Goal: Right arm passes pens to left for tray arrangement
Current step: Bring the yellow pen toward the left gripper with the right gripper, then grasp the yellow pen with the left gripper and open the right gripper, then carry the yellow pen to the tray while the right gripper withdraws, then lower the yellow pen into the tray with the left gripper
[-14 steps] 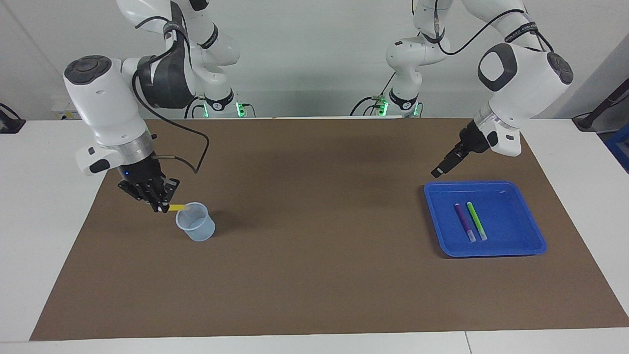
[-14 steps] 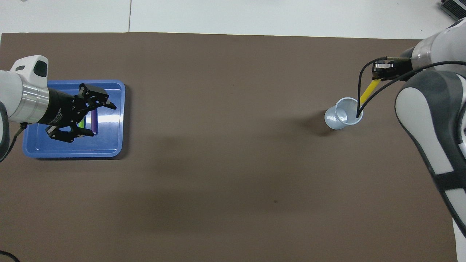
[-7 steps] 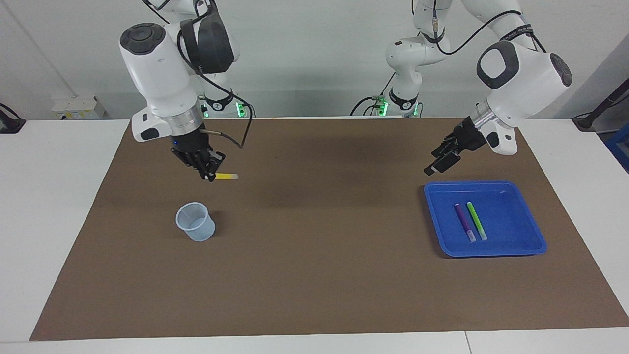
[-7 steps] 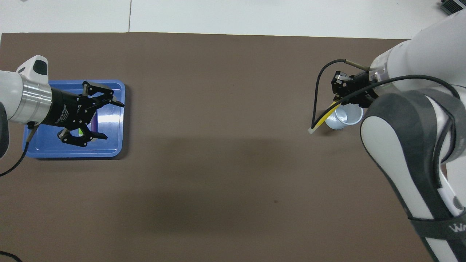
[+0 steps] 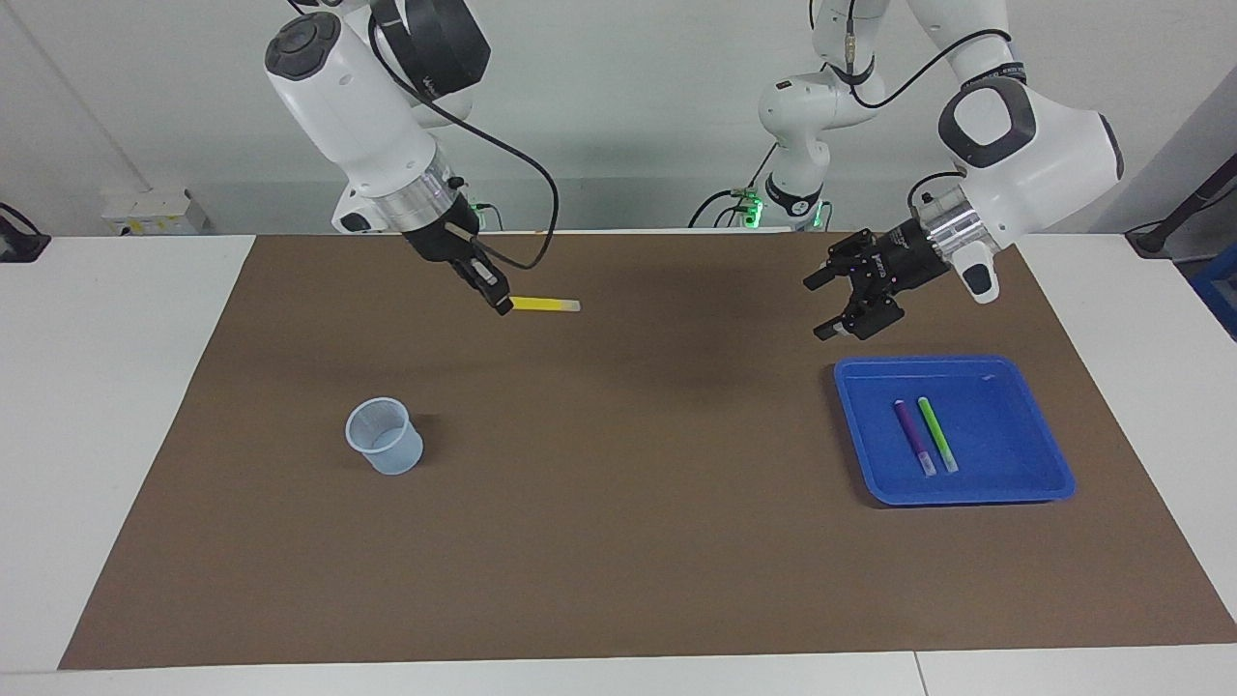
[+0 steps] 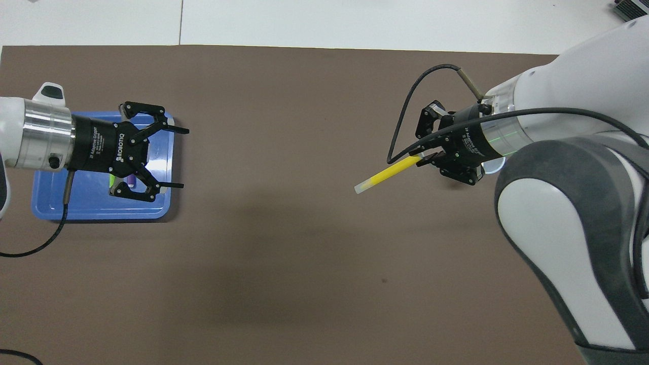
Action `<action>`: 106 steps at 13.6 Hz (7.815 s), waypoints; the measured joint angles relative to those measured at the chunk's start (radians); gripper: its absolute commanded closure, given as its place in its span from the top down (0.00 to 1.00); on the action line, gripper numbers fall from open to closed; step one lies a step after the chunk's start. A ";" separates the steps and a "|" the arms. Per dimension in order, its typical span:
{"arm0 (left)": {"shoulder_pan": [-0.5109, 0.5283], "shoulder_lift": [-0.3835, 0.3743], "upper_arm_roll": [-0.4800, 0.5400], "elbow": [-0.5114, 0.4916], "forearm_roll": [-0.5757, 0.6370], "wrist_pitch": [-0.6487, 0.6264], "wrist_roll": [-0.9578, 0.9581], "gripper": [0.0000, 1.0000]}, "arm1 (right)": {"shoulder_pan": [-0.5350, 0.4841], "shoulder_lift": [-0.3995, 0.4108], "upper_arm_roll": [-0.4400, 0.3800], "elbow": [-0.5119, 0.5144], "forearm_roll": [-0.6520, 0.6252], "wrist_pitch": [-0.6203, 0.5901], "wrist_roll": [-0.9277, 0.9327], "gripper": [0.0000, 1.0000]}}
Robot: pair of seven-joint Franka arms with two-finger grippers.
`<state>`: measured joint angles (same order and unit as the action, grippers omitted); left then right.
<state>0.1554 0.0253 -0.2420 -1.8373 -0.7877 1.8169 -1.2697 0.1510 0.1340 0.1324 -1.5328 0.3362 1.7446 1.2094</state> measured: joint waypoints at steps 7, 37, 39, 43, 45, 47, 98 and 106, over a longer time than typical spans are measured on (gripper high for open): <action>-0.152 -0.016 -0.020 0.019 -0.011 0.123 -0.293 0.97 | 0.109 -0.001 0.020 0.002 0.125 0.156 0.381 0.00; -0.344 -0.039 -0.025 -0.003 0.067 0.297 -0.508 0.00 | 0.145 -0.005 0.021 -0.047 0.157 0.238 0.522 0.00; -0.344 -0.041 -0.023 -0.004 0.069 0.295 -0.495 0.00 | 0.145 -0.006 0.022 -0.049 0.157 0.242 0.515 0.00; -0.341 -0.041 -0.017 -0.005 0.069 0.288 -0.393 0.00 | 0.147 -0.006 0.024 -0.050 0.157 0.241 0.471 0.86; -0.314 -0.042 -0.013 -0.006 0.069 0.245 -0.281 0.00 | 0.145 -0.006 0.020 -0.050 0.157 0.241 0.458 1.00; -0.264 -0.047 -0.010 -0.013 0.070 0.200 -0.180 0.00 | 0.143 -0.006 0.015 -0.050 0.157 0.240 0.451 1.00; 0.230 0.451 -0.014 0.108 0.964 0.386 1.420 0.00 | -0.212 -0.165 -0.105 -0.050 -0.289 -0.186 -1.121 1.00; 0.233 0.446 -0.007 0.097 0.964 0.389 1.420 0.21 | -0.196 -0.268 -0.114 -0.048 -0.289 -0.191 -1.121 1.00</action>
<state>0.3882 0.4718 -0.2488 -1.7408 0.1767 2.2060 0.1502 -0.0454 -0.1340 0.0181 -1.5809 0.0473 1.5538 0.0880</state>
